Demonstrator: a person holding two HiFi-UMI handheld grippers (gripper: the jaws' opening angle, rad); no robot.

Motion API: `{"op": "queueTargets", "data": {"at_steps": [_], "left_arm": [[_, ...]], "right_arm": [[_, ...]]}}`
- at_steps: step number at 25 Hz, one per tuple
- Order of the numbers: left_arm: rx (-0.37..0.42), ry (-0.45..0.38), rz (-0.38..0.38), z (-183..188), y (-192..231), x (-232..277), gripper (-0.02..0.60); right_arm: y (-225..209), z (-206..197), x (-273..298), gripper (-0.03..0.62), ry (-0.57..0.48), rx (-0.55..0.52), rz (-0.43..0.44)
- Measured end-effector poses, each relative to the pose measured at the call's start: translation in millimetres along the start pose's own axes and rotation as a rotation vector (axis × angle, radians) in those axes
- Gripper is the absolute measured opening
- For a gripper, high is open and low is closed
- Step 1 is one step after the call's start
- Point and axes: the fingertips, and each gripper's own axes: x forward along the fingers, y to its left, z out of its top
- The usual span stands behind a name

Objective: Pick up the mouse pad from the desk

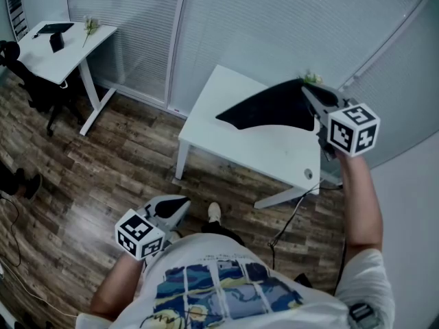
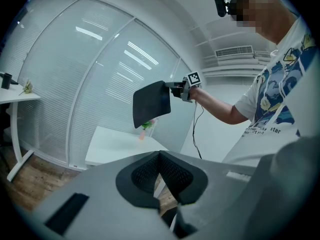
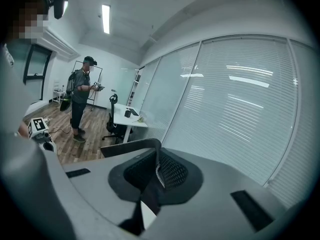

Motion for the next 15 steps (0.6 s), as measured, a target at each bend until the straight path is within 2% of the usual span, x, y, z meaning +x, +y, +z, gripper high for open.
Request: {"op": "queueTargets", "data": {"at_steps": [15], "left_arm": [[-0.006,-0.003,-0.008,-0.8,-5.3,-4.9,0.002]], "right_arm": [[8.7,-5.2,-6.2,0.023,0.001,0.007,-0.004]]}}
